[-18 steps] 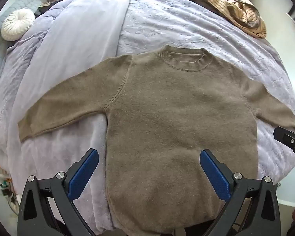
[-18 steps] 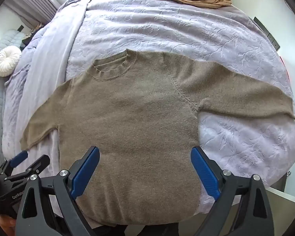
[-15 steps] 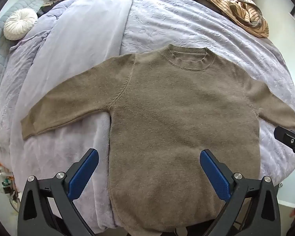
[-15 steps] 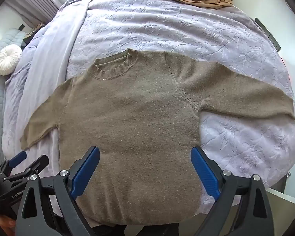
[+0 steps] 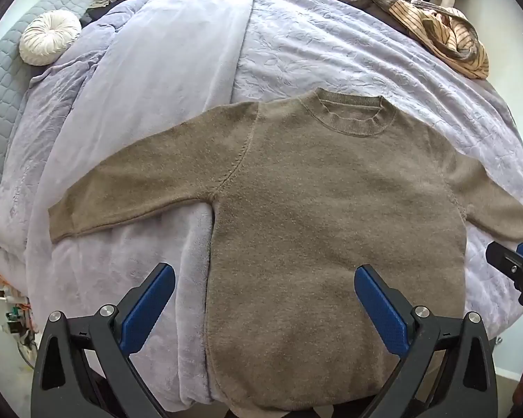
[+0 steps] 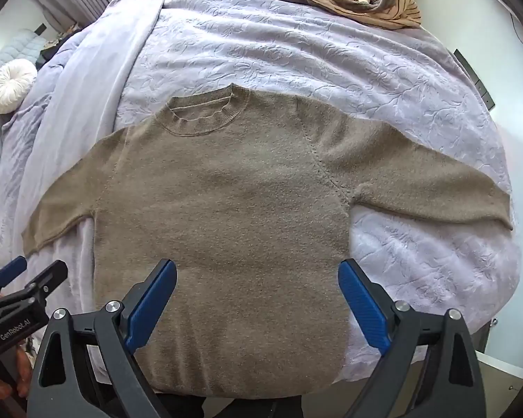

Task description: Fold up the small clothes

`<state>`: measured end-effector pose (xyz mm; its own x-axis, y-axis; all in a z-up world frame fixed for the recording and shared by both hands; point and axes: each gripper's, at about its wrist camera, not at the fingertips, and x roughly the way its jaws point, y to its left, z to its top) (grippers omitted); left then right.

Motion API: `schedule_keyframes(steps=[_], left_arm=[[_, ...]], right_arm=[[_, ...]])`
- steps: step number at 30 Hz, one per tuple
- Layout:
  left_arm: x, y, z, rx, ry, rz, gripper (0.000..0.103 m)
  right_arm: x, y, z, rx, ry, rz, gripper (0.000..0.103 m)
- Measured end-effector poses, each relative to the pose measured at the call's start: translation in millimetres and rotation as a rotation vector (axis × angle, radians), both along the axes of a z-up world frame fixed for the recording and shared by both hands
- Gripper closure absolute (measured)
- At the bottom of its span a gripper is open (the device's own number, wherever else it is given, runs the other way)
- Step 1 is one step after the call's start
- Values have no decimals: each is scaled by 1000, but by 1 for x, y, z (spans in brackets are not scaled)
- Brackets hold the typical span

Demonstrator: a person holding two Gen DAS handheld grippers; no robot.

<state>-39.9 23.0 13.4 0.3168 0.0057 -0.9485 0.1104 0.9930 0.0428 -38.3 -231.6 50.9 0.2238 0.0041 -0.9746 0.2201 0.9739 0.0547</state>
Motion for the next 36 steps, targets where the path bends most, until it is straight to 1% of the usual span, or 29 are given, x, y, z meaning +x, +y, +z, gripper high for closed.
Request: schedule_keyframes(steps=[2, 4, 8, 21, 36], left_arm=[[12, -9, 14, 10, 26, 28, 0], [16, -9, 22, 14, 33, 34, 0], [21, -9, 31, 7, 42, 41, 0], [28, -9, 30, -3, 56, 40, 0], [27, -9, 27, -3, 64, 46, 0]], right_arm=[[1, 0, 0, -6, 4, -1, 8], [2, 1, -1, -14, 10, -1, 8], [4, 3, -1, -25, 12, 7, 8], [6, 4, -4, -35, 23, 22, 8], [7, 4, -4, -46, 28, 28, 8]])
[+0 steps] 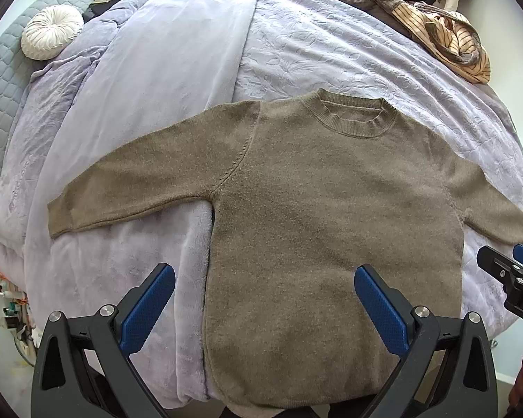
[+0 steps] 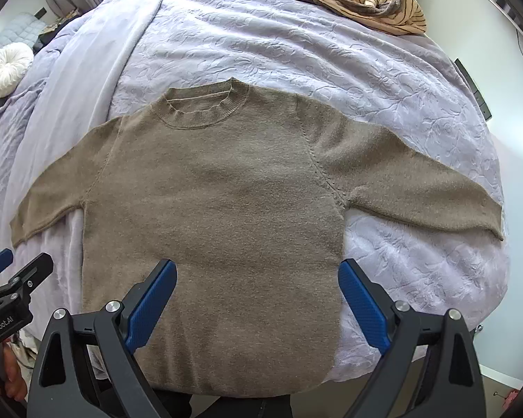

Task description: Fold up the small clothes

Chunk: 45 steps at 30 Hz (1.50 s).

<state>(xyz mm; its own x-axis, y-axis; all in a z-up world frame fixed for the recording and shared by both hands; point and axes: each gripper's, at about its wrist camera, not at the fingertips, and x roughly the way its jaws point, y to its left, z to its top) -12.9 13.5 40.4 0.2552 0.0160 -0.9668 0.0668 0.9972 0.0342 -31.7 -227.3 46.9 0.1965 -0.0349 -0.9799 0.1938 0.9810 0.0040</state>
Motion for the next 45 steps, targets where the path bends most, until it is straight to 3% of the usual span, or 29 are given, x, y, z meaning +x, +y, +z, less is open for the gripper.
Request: schedule_keyframes(steps=[45], left_arm=[[-5, -8, -6, 23, 18, -7, 0]], right_arm=[[2, 2, -1, -19, 4, 6, 8]])
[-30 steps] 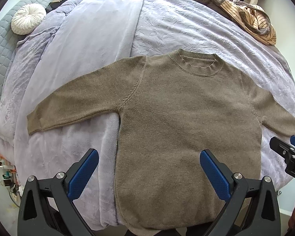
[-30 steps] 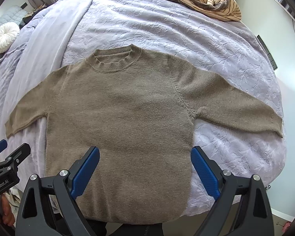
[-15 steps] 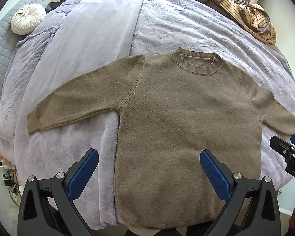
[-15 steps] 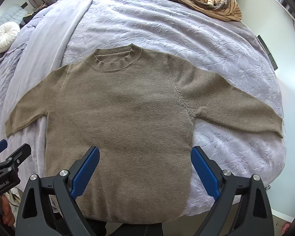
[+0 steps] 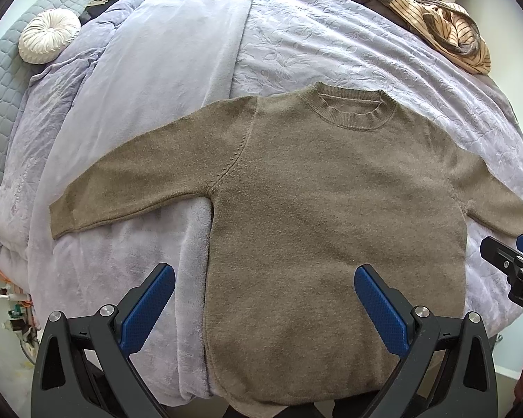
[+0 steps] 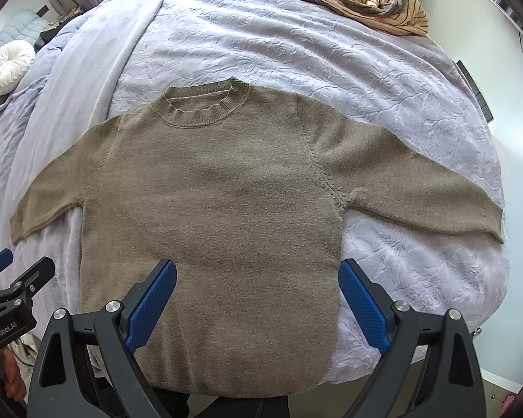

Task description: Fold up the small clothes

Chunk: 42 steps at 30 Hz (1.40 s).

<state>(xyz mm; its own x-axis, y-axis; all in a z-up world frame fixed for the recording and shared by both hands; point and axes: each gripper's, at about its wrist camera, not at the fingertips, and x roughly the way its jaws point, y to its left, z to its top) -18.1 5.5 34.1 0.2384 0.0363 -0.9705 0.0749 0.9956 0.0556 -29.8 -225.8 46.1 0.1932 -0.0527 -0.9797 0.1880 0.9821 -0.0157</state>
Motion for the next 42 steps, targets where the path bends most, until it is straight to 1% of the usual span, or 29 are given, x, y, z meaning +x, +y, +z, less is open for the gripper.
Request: schedule_keyframes(steps=[7, 16, 24, 28, 33, 36, 37, 42], left_arm=[[3, -5, 0, 26, 13, 2, 0], [3, -19, 4, 62, 16, 29, 0], [-7, -35, 10, 79, 6, 124, 0], [-14, -39, 8, 79, 18, 171, 0], [-20, -35, 7, 78, 22, 189, 0], [-16, -23, 1, 27, 29, 191, 0], [-13, -17, -4, -5, 38, 190, 0], [1, -2, -28, -62, 70, 149, 0]], right_arm=[[0, -2, 0, 3, -2, -3, 8], [2, -22, -4, 32, 7, 16, 8], [0, -46, -2, 51, 17, 83, 8], [0, -57, -7, 67, 26, 116, 8], [6, -65, -19, 78, 50, 107, 8], [11, -61, -24, 94, 61, 89, 8], [12, -59, -25, 96, 63, 83, 8], [10, -47, -26, 110, 55, 44, 8]])
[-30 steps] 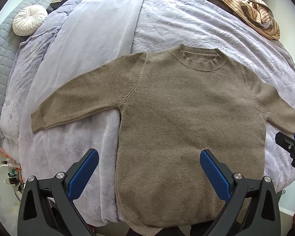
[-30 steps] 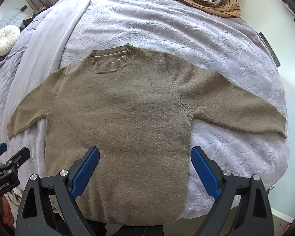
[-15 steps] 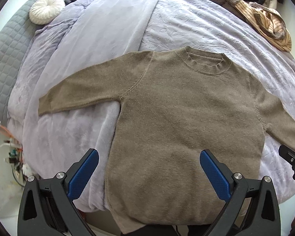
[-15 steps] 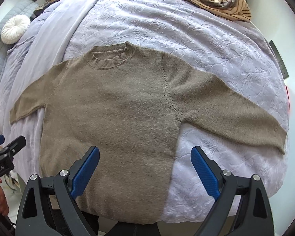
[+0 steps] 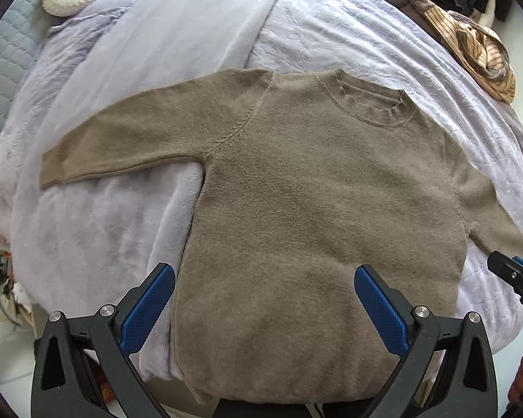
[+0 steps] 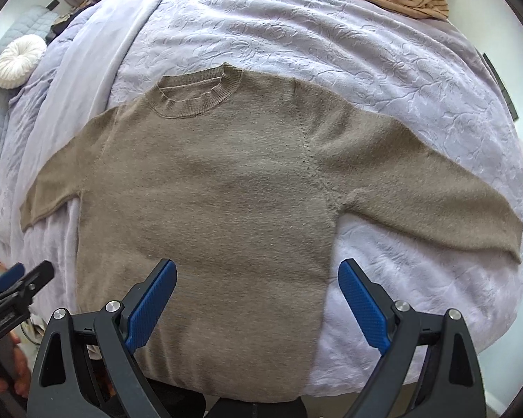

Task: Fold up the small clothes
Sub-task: 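Grasp the sweater sleeve cuff nearest the left tool with the left tool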

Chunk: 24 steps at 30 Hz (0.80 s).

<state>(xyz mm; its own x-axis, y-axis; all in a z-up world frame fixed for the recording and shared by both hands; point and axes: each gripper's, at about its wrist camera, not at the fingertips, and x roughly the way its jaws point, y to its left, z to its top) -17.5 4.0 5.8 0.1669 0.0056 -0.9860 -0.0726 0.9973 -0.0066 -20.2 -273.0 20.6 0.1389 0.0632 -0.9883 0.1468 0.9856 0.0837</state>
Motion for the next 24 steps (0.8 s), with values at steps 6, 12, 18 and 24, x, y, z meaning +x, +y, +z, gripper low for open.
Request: schedule_keyframes(steps=[6, 12, 18, 24], left_arm=[[13, 32, -30, -40, 25, -26, 0], [24, 128, -61, -197, -5, 160, 0], [32, 242, -107, -401, -120, 438, 0], [54, 300, -138, -558, -213, 621, 0]], right_arm=[[-2, 20, -8, 5, 14, -78, 8], [10, 70, -15, 49, 33, -50, 8], [30, 128, -24, 31, 57, 85, 8], [38, 166, -31, 19, 89, 165, 8]])
